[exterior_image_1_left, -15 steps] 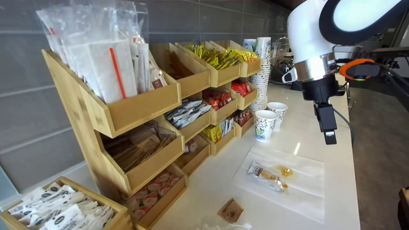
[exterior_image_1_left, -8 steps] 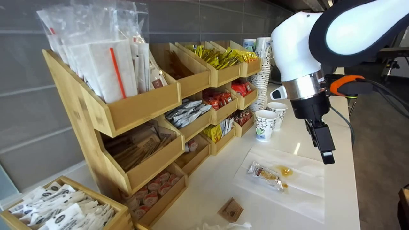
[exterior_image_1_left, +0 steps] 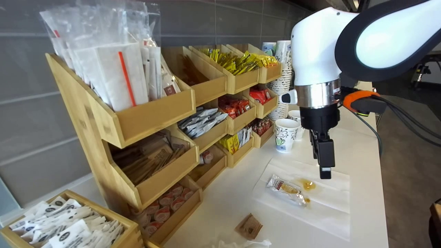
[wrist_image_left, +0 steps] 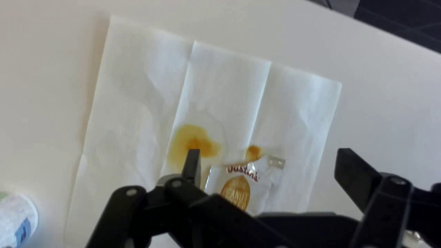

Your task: Press down on the white sachet.

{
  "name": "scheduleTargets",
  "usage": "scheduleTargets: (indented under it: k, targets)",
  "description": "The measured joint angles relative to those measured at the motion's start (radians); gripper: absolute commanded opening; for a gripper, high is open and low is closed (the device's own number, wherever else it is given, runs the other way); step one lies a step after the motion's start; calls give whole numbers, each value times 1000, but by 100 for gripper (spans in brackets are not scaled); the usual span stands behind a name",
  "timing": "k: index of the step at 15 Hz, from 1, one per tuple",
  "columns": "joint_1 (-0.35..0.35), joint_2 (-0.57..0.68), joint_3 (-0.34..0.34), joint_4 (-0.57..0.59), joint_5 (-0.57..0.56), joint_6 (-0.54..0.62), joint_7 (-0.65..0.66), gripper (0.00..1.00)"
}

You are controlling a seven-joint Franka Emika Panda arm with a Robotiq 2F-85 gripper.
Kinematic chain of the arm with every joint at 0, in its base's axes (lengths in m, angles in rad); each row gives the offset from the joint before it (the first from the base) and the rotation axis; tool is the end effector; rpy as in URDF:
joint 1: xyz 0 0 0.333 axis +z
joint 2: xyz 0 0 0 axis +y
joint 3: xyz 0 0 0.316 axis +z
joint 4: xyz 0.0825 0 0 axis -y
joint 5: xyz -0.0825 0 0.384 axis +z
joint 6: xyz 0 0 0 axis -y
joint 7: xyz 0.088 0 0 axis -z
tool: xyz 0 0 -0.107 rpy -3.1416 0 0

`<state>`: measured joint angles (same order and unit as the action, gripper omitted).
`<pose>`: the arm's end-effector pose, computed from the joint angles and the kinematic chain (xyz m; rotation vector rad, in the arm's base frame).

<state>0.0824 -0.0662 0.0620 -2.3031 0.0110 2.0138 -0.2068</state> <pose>0.4714 0.0692 0.3575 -3.0638 -0.5335 0.3481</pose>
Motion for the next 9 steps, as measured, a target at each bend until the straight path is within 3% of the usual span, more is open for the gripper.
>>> scheduleTargets:
  k: [4, 6, 9]
  targets:
    - [10, 4, 21, -30, 5, 207, 30, 100]
    - [13, 6, 22, -53, 12, 283, 40, 72]
    - [13, 11, 22, -80, 15, 346, 49, 50]
